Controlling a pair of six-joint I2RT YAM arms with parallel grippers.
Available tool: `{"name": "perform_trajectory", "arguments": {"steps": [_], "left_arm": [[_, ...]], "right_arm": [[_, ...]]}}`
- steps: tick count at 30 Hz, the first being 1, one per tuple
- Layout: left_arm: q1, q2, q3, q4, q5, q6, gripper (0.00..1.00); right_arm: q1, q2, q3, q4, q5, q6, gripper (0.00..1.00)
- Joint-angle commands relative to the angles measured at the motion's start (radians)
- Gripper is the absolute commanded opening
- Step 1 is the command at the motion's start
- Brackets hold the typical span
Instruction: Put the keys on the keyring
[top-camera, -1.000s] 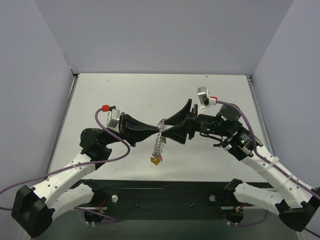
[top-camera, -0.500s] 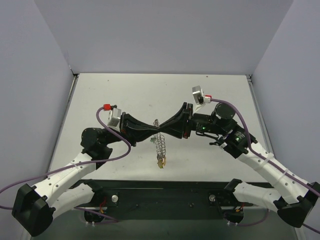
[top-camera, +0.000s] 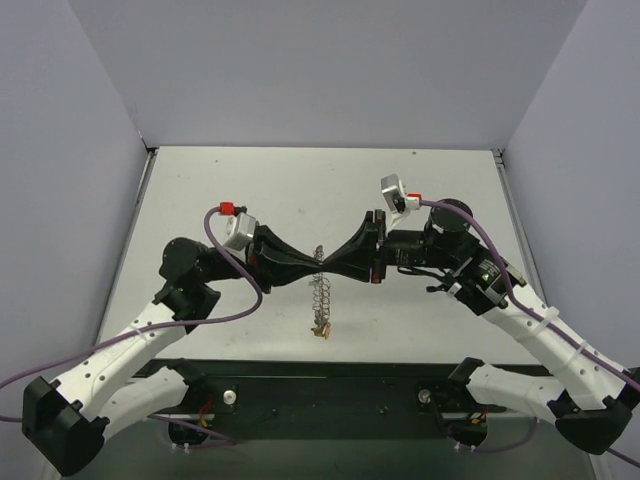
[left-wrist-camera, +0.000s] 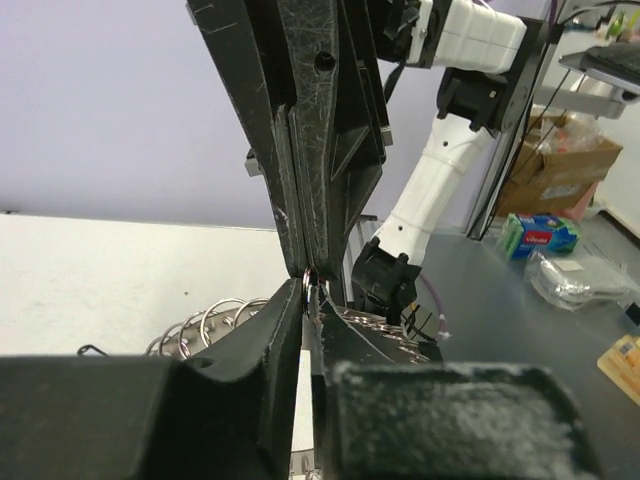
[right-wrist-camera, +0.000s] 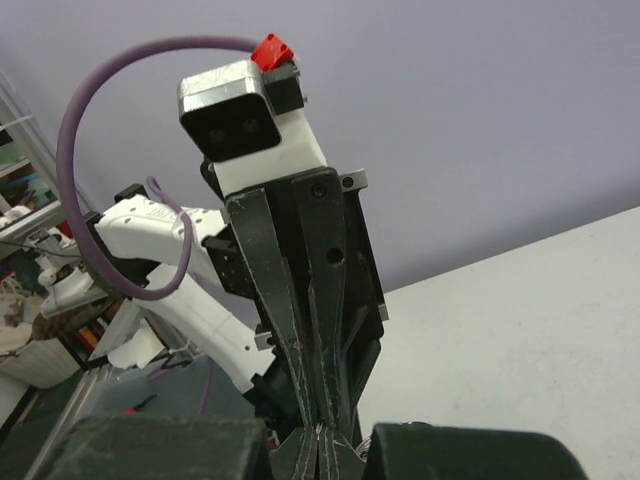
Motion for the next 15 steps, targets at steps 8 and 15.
{"name": "perform_trajectory", "arguments": {"steps": [8, 15], "left_arm": [[-0.004, 0.034, 0.393, -0.800, 0.168, 0.449, 0.44], [-0.007, 0.148, 0.614, -1.234, 0.177, 0.680, 0.48]], "right_arm": [[0.003, 0.067, 0.207, -0.293, -0.094, -0.169, 0.00], [0.005, 0.109, 0.287, -0.405, -0.090, -0.223, 0.00]]}}
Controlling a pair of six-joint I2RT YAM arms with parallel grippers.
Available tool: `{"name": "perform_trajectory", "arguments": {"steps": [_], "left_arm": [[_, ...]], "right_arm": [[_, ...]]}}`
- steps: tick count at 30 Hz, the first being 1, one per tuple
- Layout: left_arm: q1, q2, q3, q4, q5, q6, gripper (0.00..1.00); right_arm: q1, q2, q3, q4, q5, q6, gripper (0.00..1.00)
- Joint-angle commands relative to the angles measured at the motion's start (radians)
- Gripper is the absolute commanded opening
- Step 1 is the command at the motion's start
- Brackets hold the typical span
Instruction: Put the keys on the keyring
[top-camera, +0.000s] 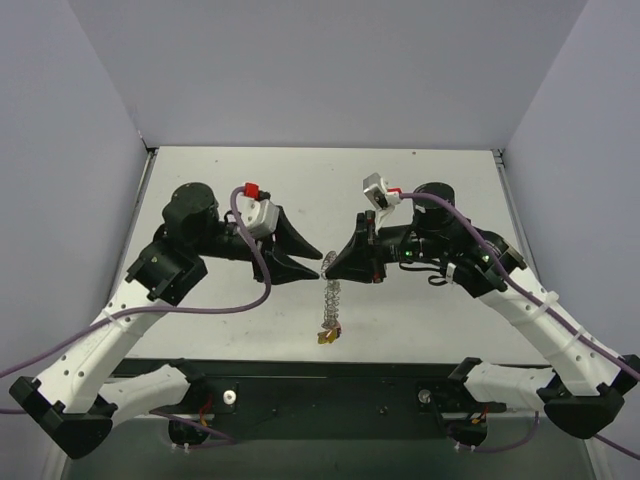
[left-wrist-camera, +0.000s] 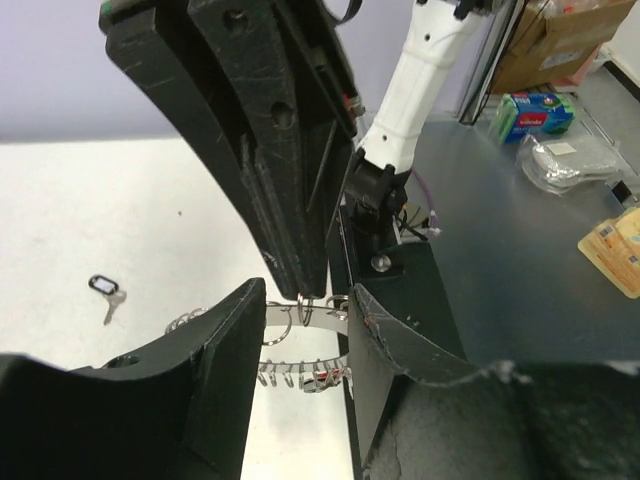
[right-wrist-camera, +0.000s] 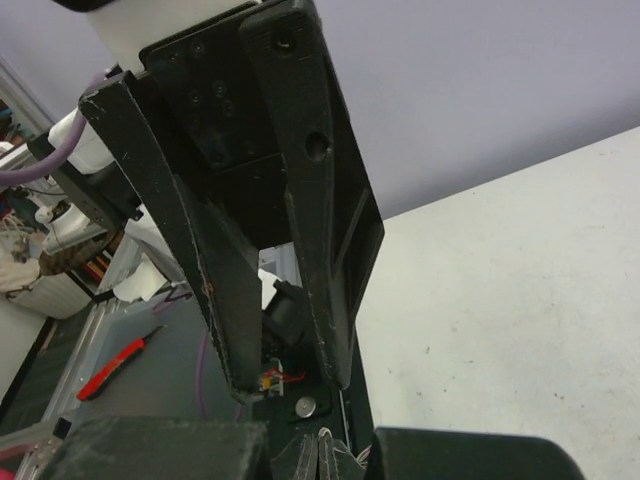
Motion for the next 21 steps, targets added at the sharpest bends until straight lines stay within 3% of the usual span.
{"name": "perform_trajectory", "arguments": {"steps": [1, 7, 21], "left_arm": [[-0.002, 0.079, 0.148, -0.382, 0.001, 0.213, 0.48], [-0.009, 0.177, 0.275, -0.580, -0.018, 0.293, 0.46], [-0.045, 0.168, 0.256, -0.493, 0.002, 0.260, 0.41]], "right_arm": [[0.003, 0.004, 0.090, -0.039, -0.037, -0.056, 0.00], [0.008, 0.021, 0.116, -0.068, -0.035, -0.065, 0.00], [0.010, 0.035, 0.109, -0.077, -0.020, -0.073, 0.00]]}}
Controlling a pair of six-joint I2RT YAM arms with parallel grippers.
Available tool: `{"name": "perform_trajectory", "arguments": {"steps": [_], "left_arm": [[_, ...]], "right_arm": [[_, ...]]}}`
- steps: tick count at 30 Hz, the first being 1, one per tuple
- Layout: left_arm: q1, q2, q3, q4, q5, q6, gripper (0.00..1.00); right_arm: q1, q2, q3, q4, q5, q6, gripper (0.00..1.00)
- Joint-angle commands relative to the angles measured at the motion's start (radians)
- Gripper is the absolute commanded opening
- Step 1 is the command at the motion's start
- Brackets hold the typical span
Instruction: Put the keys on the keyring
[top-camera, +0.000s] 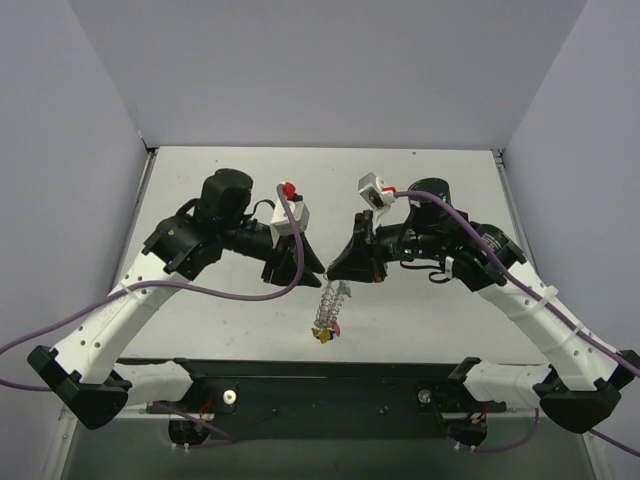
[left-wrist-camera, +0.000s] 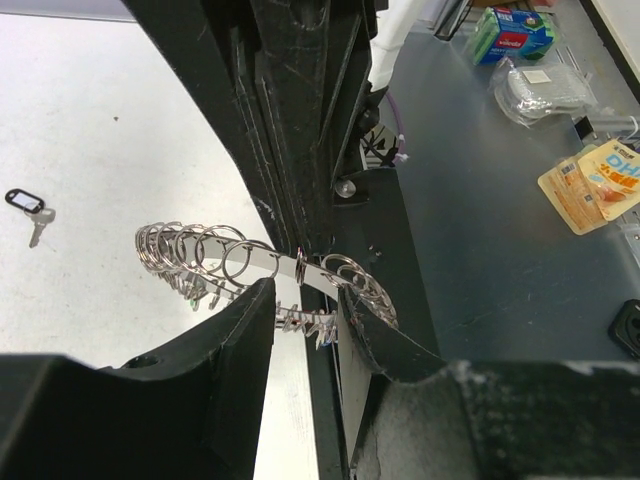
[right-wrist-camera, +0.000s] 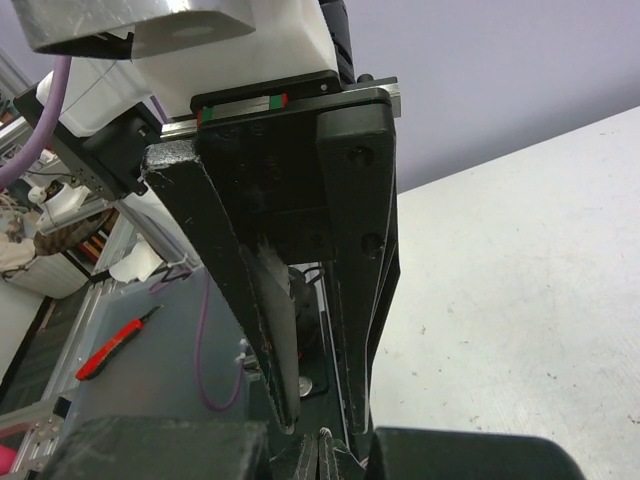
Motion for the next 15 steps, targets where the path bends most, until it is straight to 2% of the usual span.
{"name": "perform_trajectory", "arguments": {"steps": [1, 5, 15], "left_arm": [[-0.015, -0.021, 0.026, 0.048, 0.020, -0.011, 0.41], [-0.030, -0.008, 0.022, 0.074, 0.018, -0.026, 0.38], [-0.078, 0.039, 0.042, 0.060, -0.051, -0.029, 0.16]], "right_arm": [[0.009, -0.003, 0.036, 0.043, -0.021, -0.008, 0.00], [0.009, -0.003, 0.033, 0.046, -0.019, -0.005, 0.00], [0.017, -0.009, 0.015, 0.083, -0.019, 0.016, 0.00]]}}
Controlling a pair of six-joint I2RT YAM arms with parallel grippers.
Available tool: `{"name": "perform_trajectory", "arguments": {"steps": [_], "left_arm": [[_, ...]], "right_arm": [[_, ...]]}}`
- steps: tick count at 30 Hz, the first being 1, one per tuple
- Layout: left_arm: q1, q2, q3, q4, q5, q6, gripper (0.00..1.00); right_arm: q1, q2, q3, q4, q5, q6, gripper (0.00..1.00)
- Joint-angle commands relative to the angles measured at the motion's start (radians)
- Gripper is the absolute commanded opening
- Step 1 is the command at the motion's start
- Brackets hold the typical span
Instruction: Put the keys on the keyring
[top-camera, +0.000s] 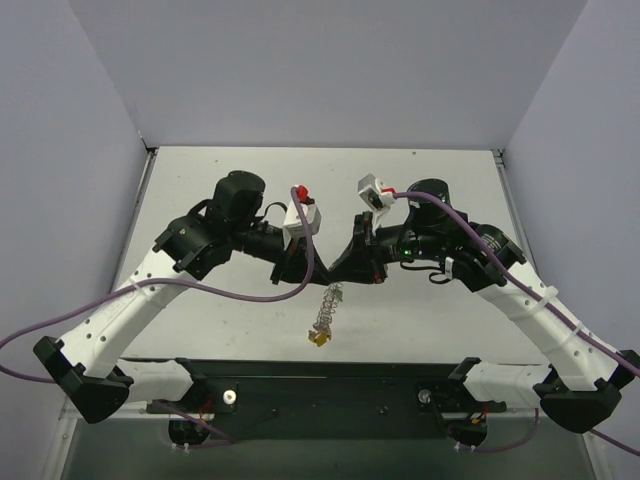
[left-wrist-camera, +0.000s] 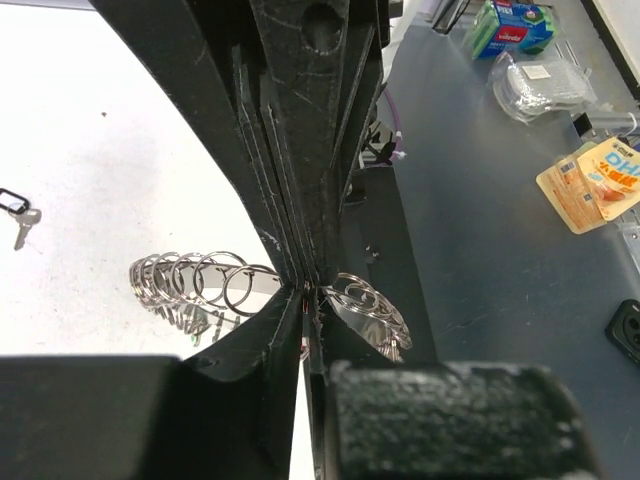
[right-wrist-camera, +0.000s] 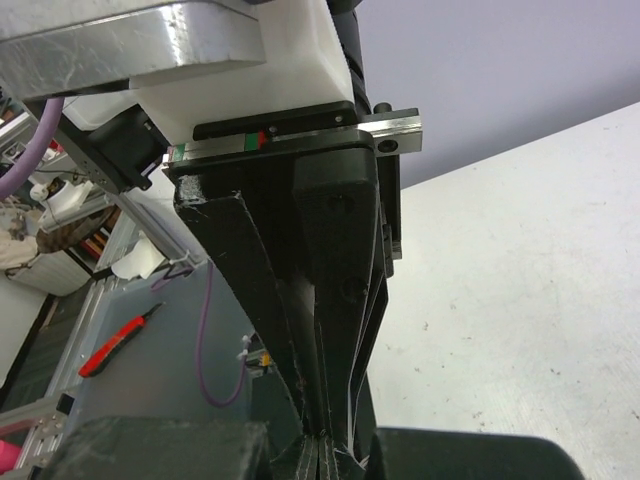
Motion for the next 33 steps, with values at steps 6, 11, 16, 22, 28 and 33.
{"name": "perform_trajectory", "arguments": {"steps": [6, 11, 16, 22, 28, 33], "left_arm": [[-0.045, -0.023, -0.052, 0.216, -0.113, -0.101, 0.00], [-0.045, -0.163, -0.256, 0.598, -0.170, -0.291, 0.00], [-0.044, -0.241, -0.392, 0.816, -0.224, -0.396, 0.00], [-0.045, -0.324, -0.552, 1.101, -0.281, -0.528, 0.00], [-0.044, -0.368, -0.670, 1.379, -0.347, -0.649, 0.00], [-0.044, -0.355, -0.733, 1.574, -0.356, -0.741, 0.00]], "right_arm": [[0.020, -0.017, 0.000, 0.109, -0.007, 0.024, 0.00], [0.020, -0.092, -0.060, 0.172, 0.077, 0.034, 0.40], [0.018, -0.187, -0.151, 0.284, 0.160, 0.060, 0.70], [0.020, -0.222, -0.189, 0.343, 0.178, 0.080, 0.74], [0.020, -0.241, -0.218, 0.386, 0.181, 0.097, 0.71], [0.018, -0.253, -0.243, 0.447, 0.161, 0.121, 0.57]]}}
